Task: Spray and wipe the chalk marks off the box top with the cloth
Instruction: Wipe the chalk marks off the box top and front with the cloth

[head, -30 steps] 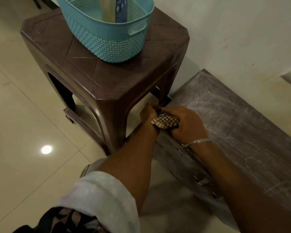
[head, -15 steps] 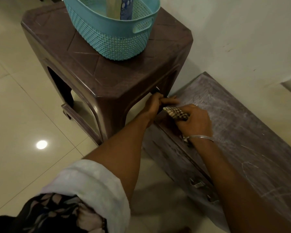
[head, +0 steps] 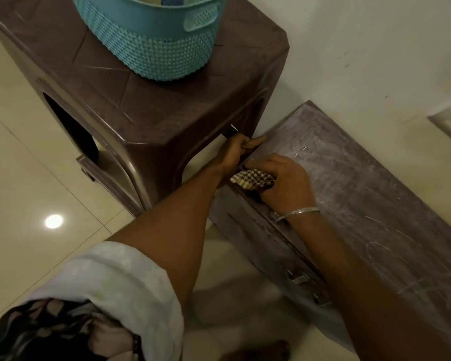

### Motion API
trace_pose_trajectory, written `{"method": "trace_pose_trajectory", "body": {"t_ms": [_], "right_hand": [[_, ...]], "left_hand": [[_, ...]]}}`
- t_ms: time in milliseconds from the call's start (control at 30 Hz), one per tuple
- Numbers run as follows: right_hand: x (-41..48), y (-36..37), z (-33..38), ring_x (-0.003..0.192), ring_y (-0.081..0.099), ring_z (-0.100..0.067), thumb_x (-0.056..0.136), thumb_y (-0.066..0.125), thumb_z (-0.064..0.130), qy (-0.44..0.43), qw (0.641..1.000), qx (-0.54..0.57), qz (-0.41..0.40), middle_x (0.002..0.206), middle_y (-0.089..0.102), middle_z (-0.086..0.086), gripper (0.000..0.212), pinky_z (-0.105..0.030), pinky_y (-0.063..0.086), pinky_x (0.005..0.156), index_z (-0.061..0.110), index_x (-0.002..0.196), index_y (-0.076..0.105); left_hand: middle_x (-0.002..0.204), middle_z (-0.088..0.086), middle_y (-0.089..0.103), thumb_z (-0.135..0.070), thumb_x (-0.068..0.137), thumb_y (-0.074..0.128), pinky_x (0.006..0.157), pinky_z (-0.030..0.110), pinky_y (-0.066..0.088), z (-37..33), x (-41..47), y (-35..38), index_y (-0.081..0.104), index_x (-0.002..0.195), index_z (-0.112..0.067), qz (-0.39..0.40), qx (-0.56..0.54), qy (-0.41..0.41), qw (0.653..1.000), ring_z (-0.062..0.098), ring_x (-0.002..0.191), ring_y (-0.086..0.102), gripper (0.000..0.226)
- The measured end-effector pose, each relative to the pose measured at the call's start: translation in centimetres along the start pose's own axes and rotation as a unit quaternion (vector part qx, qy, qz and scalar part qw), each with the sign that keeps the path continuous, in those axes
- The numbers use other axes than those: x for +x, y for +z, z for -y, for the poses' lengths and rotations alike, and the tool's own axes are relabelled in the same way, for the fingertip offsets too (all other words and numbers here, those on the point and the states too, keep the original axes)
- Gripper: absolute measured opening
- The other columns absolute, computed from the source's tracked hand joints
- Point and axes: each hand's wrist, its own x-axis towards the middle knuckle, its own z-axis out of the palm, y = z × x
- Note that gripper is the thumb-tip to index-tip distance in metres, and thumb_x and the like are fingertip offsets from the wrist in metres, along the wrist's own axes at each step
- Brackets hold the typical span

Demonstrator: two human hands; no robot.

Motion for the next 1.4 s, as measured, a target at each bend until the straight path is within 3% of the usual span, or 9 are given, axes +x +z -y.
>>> {"method": "trace_pose_trajectory", "body": {"t_ms": [167, 300, 467, 633, 767, 900, 1033, 1167, 1400], "right_hand": [[1.5, 0.2, 0.0, 0.096, 0.06, -0.018, 0.074, 0.071, 0.015, 0.082, 0.993, -0.037, -0.075, 0.102, 0.066, 0.004, 0.03, -0.028, 0.048, 0.073, 0.027, 0.102, 0.072], [0.5, 0.0, -0.1, 0.105, 0.057, -0.016, 0.069, 0.072, 0.007, 0.002, 1.0, -0.007, 0.001, 0.11, 0.065, 0.005, 0.044, -0.029, 0.046, 0.081, 0.028, 0.108, 0.071], [1.9, -0.1, -1.3, 0.092, 0.061, -0.018, 0.075, 0.072, 0.015, 0.089, 0.991, -0.009, -0.097, 0.098, 0.067, 0.004, 0.026, -0.03, 0.051, 0.071, 0.027, 0.098, 0.074], [1.3, -0.2, -1.5, 0.097, 0.06, -0.019, 0.068, 0.071, 0.008, 0.015, 1.0, -0.01, -0.015, 0.104, 0.066, 0.006, 0.041, -0.034, 0.052, 0.075, 0.029, 0.103, 0.072], [3.5, -0.4, -2.7, 0.088, 0.063, -0.021, 0.076, 0.07, 0.02, 0.096, 0.99, -0.023, -0.1, 0.097, 0.068, 0.001, 0.021, -0.033, 0.051, 0.069, 0.023, 0.096, 0.074], [2.5, -0.3, -2.4, 0.094, 0.06, -0.02, 0.07, 0.069, 0.014, 0.025, 0.998, -0.039, -0.043, 0.1, 0.066, 0.005, 0.034, -0.032, 0.05, 0.071, 0.028, 0.101, 0.072], [3.8, -1.3, -4.1, 0.094, 0.061, -0.025, 0.067, 0.068, 0.008, 0.052, 0.996, -0.025, -0.062, 0.101, 0.067, 0.001, 0.038, -0.033, 0.051, 0.072, 0.024, 0.101, 0.073], [5.1, -1.0, -5.1, 0.091, 0.061, -0.025, 0.067, 0.065, 0.01, 0.1, 0.988, -0.046, -0.106, 0.1, 0.065, -0.001, 0.036, -0.034, 0.052, 0.069, 0.022, 0.1, 0.073], [5.3, -1.2, -6.3, 0.093, 0.059, -0.026, 0.065, 0.064, 0.013, 0.026, 0.997, -0.018, -0.067, 0.099, 0.065, -0.002, 0.039, -0.033, 0.049, 0.071, 0.021, 0.103, 0.072]], "left_hand": [[0.121, 0.015, 0.063, -0.021, 0.104, 0.019, 0.081, 0.024, 0.049, -0.6, -0.2, 0.2, 0.053, 0.138, -0.001, 0.02, -0.002, -0.019, 1.0, 0.021, 0.1, 0.059, 0.052], [0.14, 0.016, 0.056, -0.019, 0.104, 0.02, 0.107, 0.034, 0.042, -0.5, 0.0, 0.1, 0.054, 0.136, 0.002, 0.019, 0.013, 0.001, 1.0, 0.028, 0.128, 0.052, 0.051], [0.143, 0.016, 0.054, -0.017, 0.102, 0.021, 0.115, 0.033, 0.035, -0.9, 0.4, 0.5, 0.055, 0.136, 0.001, 0.018, 0.028, 0.012, 0.999, 0.027, 0.135, 0.047, 0.051], [0.145, 0.014, 0.052, -0.016, 0.1, 0.022, 0.122, 0.038, 0.026, -1.1, 1.3, 1.1, 0.053, 0.138, 0.002, 0.018, 0.044, 0.024, 0.999, 0.024, 0.14, 0.043, 0.053], [0.141, 0.015, 0.055, -0.017, 0.101, 0.02, 0.092, 0.018, 0.047, -1.3, 1.4, 1.9, 0.049, 0.14, 0.001, 0.023, 0.066, 0.032, 0.997, 0.02, 0.12, 0.054, 0.052], [0.114, 0.009, 0.059, -0.022, 0.1, 0.028, 0.07, 0.01, 0.051, -1.1, 2.0, 1.8, 0.053, 0.124, -0.004, 0.037, 0.09, 0.035, 0.995, 0.012, 0.1, 0.056, 0.039], [0.111, 0.0, 0.071, -0.018, 0.105, 0.028, 0.073, 0.009, 0.053, -1.5, 2.0, 2.2, 0.058, 0.132, -0.004, 0.057, 0.126, 0.044, 0.989, 0.005, 0.094, 0.066, 0.043], [0.136, 0.0, 0.06, -0.037, 0.107, 0.029, 0.109, 0.03, 0.042, -0.9, 2.4, 1.6, 0.055, 0.14, -0.028, 0.031, 0.288, 0.06, 0.955, 0.015, 0.124, 0.056, 0.042], [0.139, 0.001, 0.056, -0.044, 0.106, 0.024, 0.098, 0.022, 0.036, -0.6, 2.0, 0.9, 0.05, 0.144, -0.026, 0.013, 0.384, 0.102, 0.918, 0.012, 0.125, 0.052, 0.049]]}}
